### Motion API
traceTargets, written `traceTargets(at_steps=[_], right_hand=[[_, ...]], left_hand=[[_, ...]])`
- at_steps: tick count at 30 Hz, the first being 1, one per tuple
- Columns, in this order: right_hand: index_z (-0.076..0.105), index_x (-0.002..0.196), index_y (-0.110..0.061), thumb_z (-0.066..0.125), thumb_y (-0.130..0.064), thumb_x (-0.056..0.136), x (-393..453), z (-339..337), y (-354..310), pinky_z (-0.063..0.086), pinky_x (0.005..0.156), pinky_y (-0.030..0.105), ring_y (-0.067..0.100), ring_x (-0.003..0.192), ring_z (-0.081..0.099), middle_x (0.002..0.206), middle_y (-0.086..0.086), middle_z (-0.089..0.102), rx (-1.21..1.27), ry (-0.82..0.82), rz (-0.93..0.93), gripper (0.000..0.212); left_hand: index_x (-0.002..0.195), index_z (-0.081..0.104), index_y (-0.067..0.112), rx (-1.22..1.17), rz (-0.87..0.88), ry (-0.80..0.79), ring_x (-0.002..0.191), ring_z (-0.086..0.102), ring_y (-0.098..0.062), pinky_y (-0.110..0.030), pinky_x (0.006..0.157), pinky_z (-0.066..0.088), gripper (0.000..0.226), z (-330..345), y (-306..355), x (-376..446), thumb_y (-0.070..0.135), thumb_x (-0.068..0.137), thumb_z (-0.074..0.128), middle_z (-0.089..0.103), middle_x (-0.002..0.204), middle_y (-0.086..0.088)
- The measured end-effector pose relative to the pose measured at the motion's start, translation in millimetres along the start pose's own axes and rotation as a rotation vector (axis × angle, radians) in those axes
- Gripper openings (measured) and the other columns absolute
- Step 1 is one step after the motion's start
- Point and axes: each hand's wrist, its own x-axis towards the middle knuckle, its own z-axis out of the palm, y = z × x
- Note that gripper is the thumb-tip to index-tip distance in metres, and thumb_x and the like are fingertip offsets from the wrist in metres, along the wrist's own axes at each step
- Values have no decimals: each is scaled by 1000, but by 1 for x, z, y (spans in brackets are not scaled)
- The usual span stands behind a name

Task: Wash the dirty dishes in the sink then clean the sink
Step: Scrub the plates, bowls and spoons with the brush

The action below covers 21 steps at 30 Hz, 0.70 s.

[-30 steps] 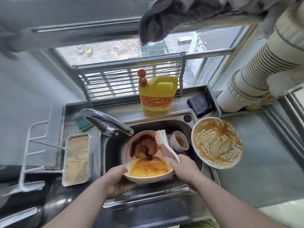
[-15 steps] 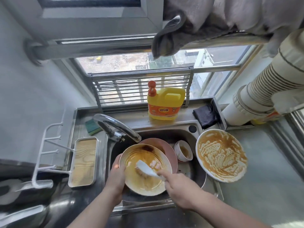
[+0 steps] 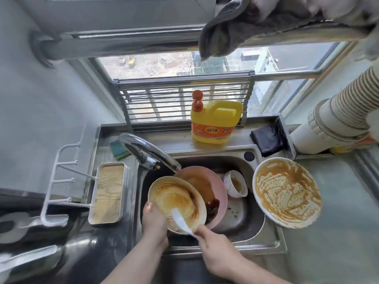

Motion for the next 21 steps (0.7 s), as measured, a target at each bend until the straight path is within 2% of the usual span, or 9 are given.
traceTargets(at_steps=[3, 6, 8, 10, 12, 14, 17, 19, 21], right_hand=[[45, 121, -43, 32, -38, 105, 39, -11, -34, 49, 83, 41, 34, 101, 64, 111, 8, 71, -22, 57, -47, 21], [41, 123, -36, 39, -22, 103, 62, -54, -10, 55, 83, 43, 35, 97, 65, 112, 11, 69, -168, 115, 74, 24], [41, 120, -37, 39, -26, 104, 37, -52, 17, 57, 88, 47, 37, 98, 65, 111, 12, 69, -176, 105, 117, 20], [42, 116, -40, 32, -38, 105, 1, -24, 17, 54, 85, 46, 38, 93, 65, 103, 13, 70, -72, 71, 70, 15], [42, 114, -43, 28, -47, 103, -7, -1, -5, 50, 80, 46, 40, 87, 62, 97, 14, 69, -32, 15, -23, 18], [42, 120, -44, 30, -41, 105, 19, -2, -33, 50, 79, 44, 40, 93, 64, 103, 15, 70, -73, 16, -89, 19], [41, 135, -42, 31, -24, 108, 61, -47, -33, 54, 87, 45, 38, 105, 65, 117, 14, 69, -171, 118, 19, 34], [41, 130, -41, 31, -26, 108, 51, -63, -2, 56, 89, 48, 38, 101, 65, 114, 12, 68, -198, 138, 99, 28], [40, 119, -40, 32, -33, 106, 15, -50, 23, 57, 85, 50, 39, 92, 66, 103, 12, 68, -142, 122, 108, 16]], left_hand=[[105, 64, 21, 1, -51, -41, 103, 70, -36, -58, 98, 57, 34, 3, -17, -10, 39, 113, 36, 73, 109, -13], [106, 62, 26, -9, -15, 12, 104, 66, -25, -48, 102, 54, 32, -2, -13, -10, 43, 113, 36, 70, 111, -4], [116, 62, 24, -10, 15, 71, 102, 62, -23, -40, 96, 50, 32, -6, -3, 2, 43, 113, 36, 67, 109, -2], [126, 61, 20, -14, 14, 84, 105, 61, -25, -39, 95, 49, 36, -7, 3, 13, 41, 114, 35, 66, 113, -5], [123, 63, 15, -15, -21, 46, 107, 65, -29, -45, 101, 53, 40, -3, -2, 16, 42, 113, 36, 70, 117, -9], [112, 66, 20, -23, -65, -29, 108, 69, -34, -55, 103, 55, 37, 1, -11, 9, 44, 113, 37, 72, 117, -13], [113, 63, 25, -83, -103, -92, 110, 70, -37, -61, 102, 55, 36, -1, -15, -2, 49, 112, 37, 73, 118, -13], [120, 59, 26, -125, -106, -79, 113, 68, -37, -63, 102, 54, 35, -6, -8, 2, 49, 113, 33, 70, 121, -13], [127, 56, 25, -121, -89, -62, 116, 66, -38, -64, 104, 52, 33, -8, 0, 10, 44, 114, 32, 68, 126, -15]])
